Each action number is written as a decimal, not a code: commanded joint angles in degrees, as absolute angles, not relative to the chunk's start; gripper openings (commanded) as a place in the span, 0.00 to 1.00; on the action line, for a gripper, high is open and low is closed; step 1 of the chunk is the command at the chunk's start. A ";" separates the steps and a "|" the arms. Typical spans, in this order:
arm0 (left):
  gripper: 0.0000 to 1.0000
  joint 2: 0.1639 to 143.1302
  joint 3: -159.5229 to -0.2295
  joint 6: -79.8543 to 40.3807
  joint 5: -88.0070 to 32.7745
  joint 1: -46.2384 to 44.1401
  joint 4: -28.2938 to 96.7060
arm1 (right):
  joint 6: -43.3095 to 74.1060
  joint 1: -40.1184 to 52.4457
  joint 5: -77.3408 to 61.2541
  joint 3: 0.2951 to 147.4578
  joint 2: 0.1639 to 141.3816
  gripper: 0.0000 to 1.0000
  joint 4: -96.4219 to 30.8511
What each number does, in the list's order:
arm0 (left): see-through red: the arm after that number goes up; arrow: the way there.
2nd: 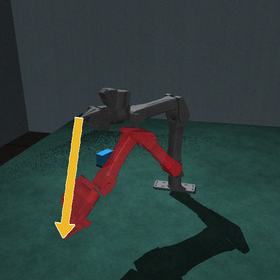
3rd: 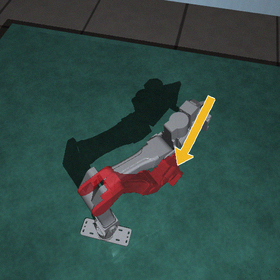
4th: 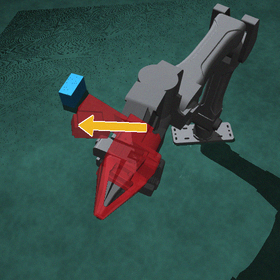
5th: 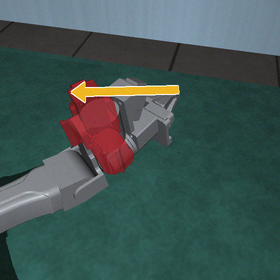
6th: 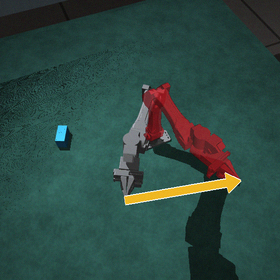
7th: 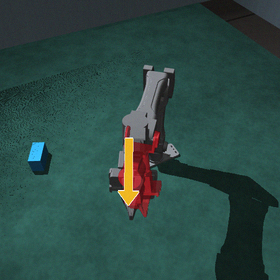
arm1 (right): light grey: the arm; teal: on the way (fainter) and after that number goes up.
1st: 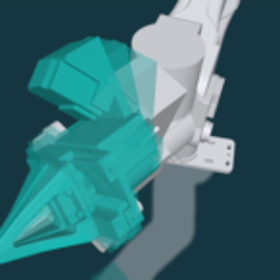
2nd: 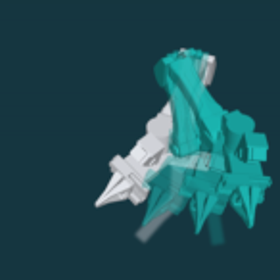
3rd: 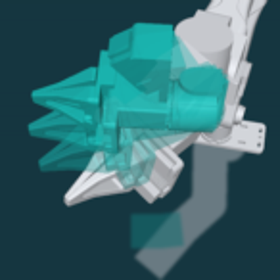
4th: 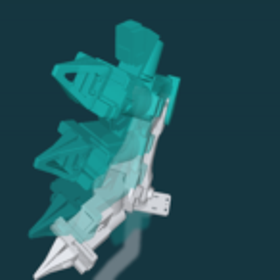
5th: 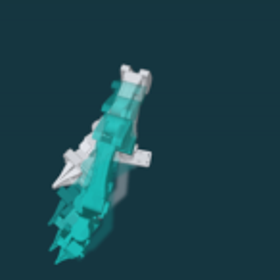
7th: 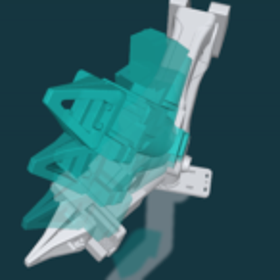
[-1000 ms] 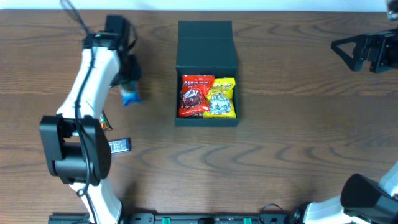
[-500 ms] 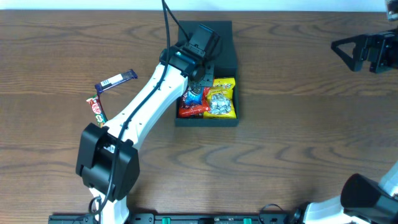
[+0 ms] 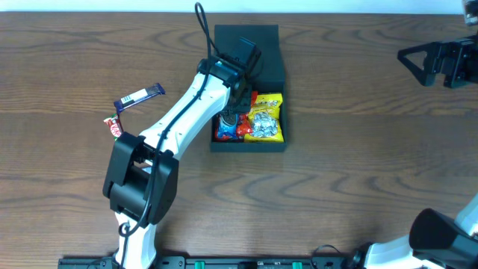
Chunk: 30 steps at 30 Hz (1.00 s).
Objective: Pack container
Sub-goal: 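Carry the Oreo pack over the box and lower it in, then push the Oreo pack down along the box's left wall, release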
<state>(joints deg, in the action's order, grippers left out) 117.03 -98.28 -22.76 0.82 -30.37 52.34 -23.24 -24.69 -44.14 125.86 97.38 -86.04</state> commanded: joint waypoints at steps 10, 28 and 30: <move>0.12 119.79 -98.63 -27.99 1.39 -29.21 55.68 | -23.57 -25.06 -45.47 125.78 97.51 0.99 -86.15; 0.61 117.67 -102.21 -30.26 -0.86 -27.31 55.75 | -23.18 -25.04 -45.45 125.78 97.51 0.99 -86.15; 0.66 116.44 -104.18 -28.45 -0.60 -26.89 55.42 | -23.18 -25.06 -45.45 125.78 97.51 0.99 -86.15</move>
